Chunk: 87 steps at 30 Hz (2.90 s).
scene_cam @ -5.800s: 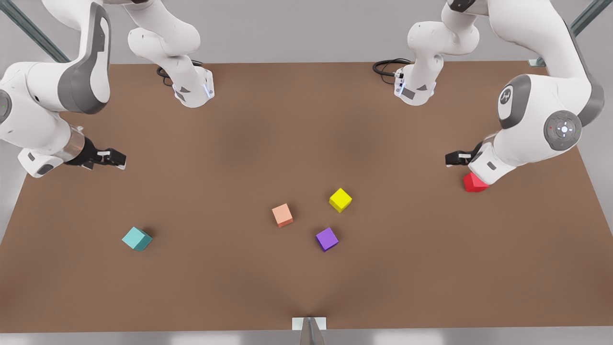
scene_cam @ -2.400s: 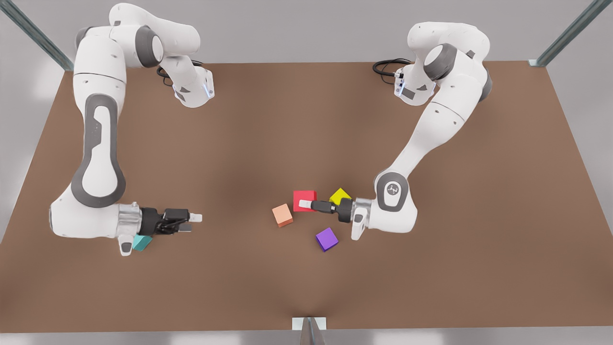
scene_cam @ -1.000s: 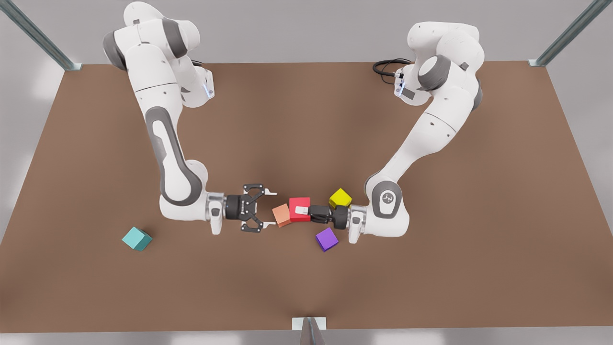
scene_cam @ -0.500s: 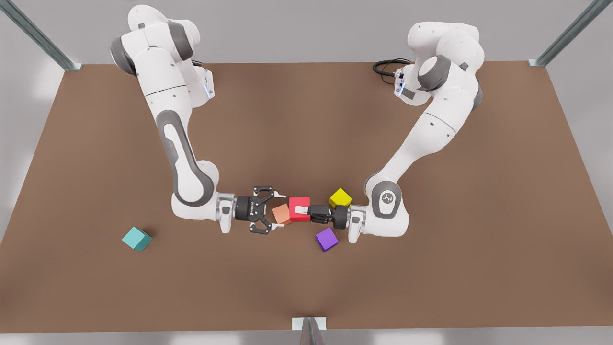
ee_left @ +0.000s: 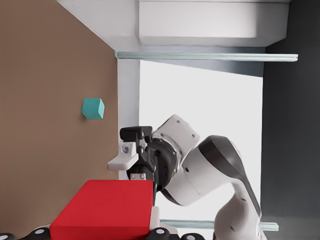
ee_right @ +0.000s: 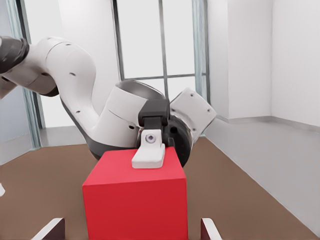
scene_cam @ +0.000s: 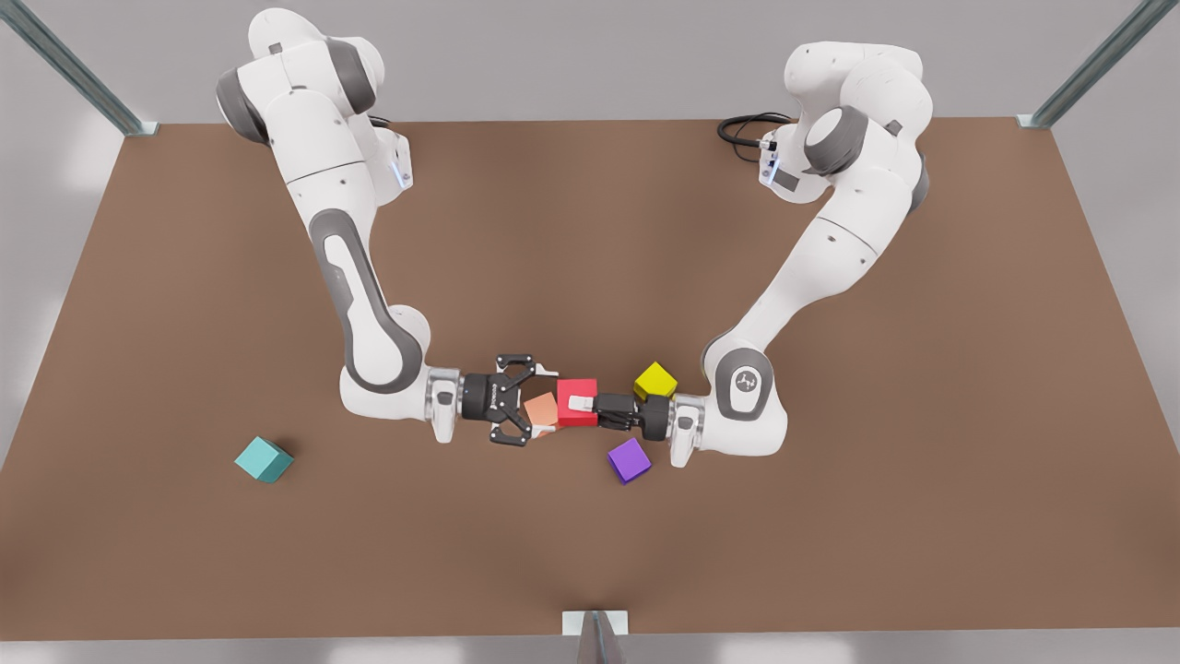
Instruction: Pick up red wooden cube and pass to hand red wooden cube and place in blue wooden cube
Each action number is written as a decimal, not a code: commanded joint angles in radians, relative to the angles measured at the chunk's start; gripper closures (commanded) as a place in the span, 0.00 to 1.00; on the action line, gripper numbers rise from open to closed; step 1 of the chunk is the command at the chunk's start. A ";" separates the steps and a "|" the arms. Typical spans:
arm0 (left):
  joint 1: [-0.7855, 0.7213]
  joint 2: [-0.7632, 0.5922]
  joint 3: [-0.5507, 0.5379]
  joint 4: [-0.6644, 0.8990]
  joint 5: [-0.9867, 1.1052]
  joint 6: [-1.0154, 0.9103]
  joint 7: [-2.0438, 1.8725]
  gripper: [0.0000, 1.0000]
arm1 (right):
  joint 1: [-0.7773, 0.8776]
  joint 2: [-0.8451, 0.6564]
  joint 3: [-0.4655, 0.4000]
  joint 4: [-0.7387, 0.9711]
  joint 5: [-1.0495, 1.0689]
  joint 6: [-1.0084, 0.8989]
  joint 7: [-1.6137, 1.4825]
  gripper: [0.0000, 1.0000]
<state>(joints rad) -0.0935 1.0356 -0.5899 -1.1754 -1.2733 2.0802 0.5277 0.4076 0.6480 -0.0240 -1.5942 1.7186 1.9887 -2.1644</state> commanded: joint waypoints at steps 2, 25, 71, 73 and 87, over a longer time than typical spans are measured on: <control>0.000 0.000 -0.001 0.000 -0.006 -0.005 0.025 0.36 | -0.001 -0.001 0.009 0.003 0.001 0.001 -0.038 0.00; -0.002 0.004 -0.001 -0.001 -0.006 -0.002 0.025 0.36 | 0.022 0.047 0.065 0.074 0.024 0.096 -0.026 0.00; -0.022 -0.744 0.489 -0.165 1.352 -0.697 -0.472 0.00 | -0.375 0.121 -0.151 0.316 -1.745 0.064 1.132 0.38; -0.022 -0.744 0.487 -0.165 1.347 -0.698 -0.472 0.00 | -0.375 0.088 -0.151 0.266 -1.745 0.070 1.150 0.38; -0.022 -0.736 0.487 -0.167 1.352 -0.698 -0.472 0.00 | -0.375 0.038 -0.177 0.031 -1.749 0.288 1.167 0.37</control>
<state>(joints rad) -0.1145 0.3014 -0.1027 -1.3426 0.0767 1.3839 0.0923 0.0322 0.6861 -0.1999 -1.5558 -0.0278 2.2061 -1.2287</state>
